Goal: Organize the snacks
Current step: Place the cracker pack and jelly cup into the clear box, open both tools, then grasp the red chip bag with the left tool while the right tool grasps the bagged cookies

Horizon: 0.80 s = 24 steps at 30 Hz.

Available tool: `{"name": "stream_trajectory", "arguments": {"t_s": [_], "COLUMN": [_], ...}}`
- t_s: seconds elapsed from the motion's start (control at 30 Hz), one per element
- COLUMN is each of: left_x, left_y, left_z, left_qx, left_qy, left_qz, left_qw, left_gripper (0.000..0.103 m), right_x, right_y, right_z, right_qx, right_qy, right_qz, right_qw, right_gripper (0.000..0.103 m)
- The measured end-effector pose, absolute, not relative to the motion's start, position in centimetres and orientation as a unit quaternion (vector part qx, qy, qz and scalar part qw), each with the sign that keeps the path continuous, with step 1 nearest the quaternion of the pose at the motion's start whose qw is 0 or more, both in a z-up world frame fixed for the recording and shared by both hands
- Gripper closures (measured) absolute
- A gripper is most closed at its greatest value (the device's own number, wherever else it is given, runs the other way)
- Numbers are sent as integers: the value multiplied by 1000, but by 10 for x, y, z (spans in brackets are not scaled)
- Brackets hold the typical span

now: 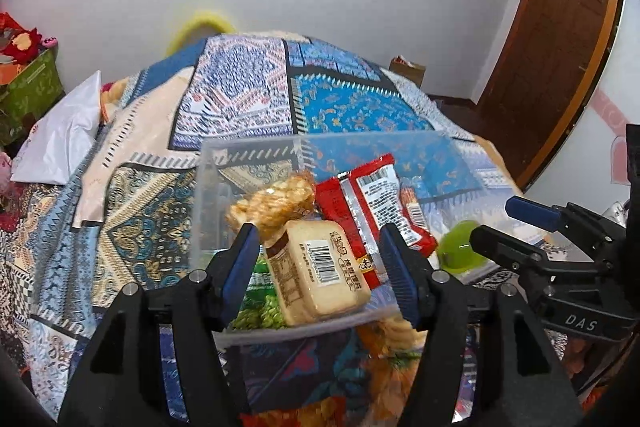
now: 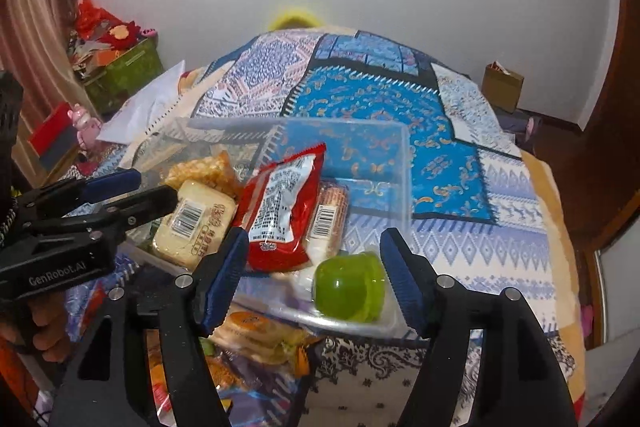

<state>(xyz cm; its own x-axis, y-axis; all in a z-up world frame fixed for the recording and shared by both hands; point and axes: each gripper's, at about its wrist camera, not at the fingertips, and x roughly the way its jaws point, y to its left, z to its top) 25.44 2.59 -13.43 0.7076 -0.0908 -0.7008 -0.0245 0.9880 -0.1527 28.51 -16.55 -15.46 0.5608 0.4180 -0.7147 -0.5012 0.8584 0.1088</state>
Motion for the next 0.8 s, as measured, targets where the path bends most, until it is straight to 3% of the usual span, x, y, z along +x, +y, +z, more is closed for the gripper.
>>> {"name": "stream_trajectory", "arguments": {"t_s": [0.43,0.8], "left_x": [176,131], "left_y": [38,56], "left_z": [-90,-130], "left_qx": [-58,-67], "left_qy": [348,403], "left_qz": [-9,11], "left_qw": [936,913], "left_gripper": [34,33], "right_x": [229,189], "right_y": [-186,-186], "right_z": [-114,-141], "right_qx": [-31,-35], "right_qy": [356,388], "right_qz": [269,272], "right_qw": [894,880], "right_gripper": [29,22]}}
